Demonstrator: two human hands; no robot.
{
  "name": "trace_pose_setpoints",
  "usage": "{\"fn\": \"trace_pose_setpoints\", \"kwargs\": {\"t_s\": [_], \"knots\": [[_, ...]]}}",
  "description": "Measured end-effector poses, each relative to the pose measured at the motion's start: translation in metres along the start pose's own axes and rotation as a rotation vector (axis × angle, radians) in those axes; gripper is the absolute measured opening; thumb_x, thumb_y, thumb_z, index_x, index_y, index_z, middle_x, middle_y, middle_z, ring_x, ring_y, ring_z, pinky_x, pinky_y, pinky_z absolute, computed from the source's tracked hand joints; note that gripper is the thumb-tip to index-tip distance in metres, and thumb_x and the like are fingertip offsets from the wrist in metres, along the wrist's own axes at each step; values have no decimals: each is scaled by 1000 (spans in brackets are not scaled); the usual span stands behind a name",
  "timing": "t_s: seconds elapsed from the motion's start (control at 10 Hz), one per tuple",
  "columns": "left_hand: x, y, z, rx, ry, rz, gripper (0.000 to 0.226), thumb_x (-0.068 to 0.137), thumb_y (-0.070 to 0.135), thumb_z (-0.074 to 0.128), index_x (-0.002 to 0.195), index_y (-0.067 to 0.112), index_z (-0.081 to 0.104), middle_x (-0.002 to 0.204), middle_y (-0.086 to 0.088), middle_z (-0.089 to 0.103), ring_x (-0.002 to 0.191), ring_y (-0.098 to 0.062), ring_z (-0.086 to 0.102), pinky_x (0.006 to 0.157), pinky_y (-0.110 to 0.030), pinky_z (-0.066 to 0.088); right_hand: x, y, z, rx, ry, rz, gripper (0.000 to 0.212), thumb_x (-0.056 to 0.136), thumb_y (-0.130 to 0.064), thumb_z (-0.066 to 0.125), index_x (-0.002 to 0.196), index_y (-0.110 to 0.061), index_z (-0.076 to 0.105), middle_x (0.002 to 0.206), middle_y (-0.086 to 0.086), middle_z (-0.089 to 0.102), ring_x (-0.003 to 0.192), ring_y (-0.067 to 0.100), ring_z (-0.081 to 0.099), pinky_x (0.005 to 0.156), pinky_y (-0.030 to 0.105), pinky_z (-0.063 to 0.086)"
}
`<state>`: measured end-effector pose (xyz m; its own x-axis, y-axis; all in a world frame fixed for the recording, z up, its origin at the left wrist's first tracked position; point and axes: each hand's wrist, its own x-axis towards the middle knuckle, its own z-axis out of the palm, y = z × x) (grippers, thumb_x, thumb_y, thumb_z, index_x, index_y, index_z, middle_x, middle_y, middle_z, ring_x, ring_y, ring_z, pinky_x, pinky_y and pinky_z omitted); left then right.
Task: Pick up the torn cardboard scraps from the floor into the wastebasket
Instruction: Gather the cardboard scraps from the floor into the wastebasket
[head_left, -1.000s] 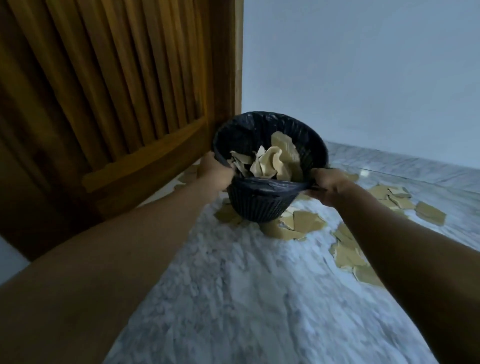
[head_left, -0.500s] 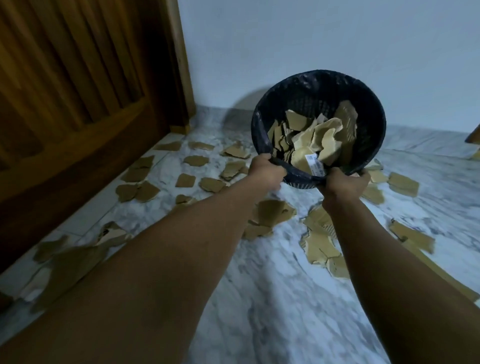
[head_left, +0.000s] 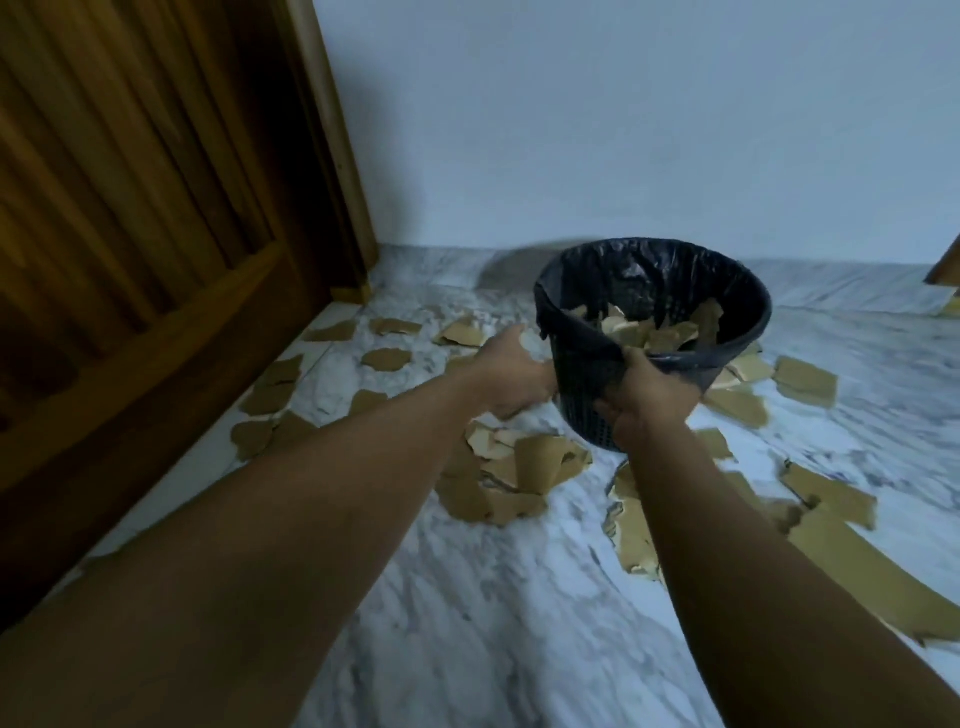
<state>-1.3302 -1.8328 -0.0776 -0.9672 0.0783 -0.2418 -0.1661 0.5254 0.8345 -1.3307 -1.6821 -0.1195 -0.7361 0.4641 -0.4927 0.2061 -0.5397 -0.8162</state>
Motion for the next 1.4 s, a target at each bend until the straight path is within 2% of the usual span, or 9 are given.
{"fn": "trace_pose_setpoints", "kwargs": {"t_s": [0.2,0.3,0.4,0.7,0.8,1.0,1.2,1.3,1.4], "knots": [[-28,-31,-95,292,74,-112,99,88,31,70,156,16,0,160,-11,15,140,-30,34,104,-35,42,-55,21,49,-526,-371,248,44,92,-26,67,128,-11,46,117,11,52,94,31,61,78,50,55],[-49,-64,-153,467,100,-126,99,88,38,68,156,17,-1,163,-9,4,148,-29,15,115,-37,26,-80,41,100,-703,-499,182,34,92,-30,65,116,-9,55,110,10,54,90,29,61,75,46,53],[-80,-127,-220,460,194,-133,97,87,38,70,156,17,6,161,-7,13,147,-28,20,118,-40,26,-118,86,161,-818,-599,96,32,91,-32,67,104,-6,55,100,11,60,80,27,62,71,42,53],[-141,-327,-293,753,-107,-548,50,94,33,56,134,12,36,139,-14,38,120,-31,51,101,-43,44,-190,239,233,-1174,-803,94,25,92,-31,65,93,-6,62,74,11,54,69,27,62,63,36,51],[-132,-364,-302,845,-204,-575,56,90,33,64,137,12,42,134,-10,49,120,-27,55,98,-37,47,-201,289,248,-1330,-842,72,35,94,-30,63,111,0,62,90,17,67,85,29,71,73,42,59],[-115,-413,-313,959,-168,-427,49,89,28,63,133,12,47,131,-10,53,117,-28,56,92,-39,47,-213,364,264,-1772,-1096,-297,44,92,-29,67,131,-16,53,132,7,54,114,20,57,85,21,44],[-103,-437,-300,1240,-426,-297,73,85,39,67,143,14,31,139,-13,46,129,-34,43,110,-56,25,-195,412,275,-1901,-1259,-540,55,91,-16,58,143,-25,42,148,7,32,130,33,37,100,47,45],[-102,-435,-291,1210,-551,-329,78,83,37,72,145,12,32,142,-14,44,131,-34,42,109,-58,25,-182,425,284,-1982,-1342,-566,77,88,-32,67,152,-39,24,161,2,12,142,40,19,108,61,34],[-120,-422,-297,1052,-641,-410,60,90,29,65,139,6,42,140,-15,46,125,-32,48,100,-44,41,-186,425,295,-2162,-1367,-655,101,69,-54,81,151,-38,24,151,3,27,134,39,29,104,62,37]]}}
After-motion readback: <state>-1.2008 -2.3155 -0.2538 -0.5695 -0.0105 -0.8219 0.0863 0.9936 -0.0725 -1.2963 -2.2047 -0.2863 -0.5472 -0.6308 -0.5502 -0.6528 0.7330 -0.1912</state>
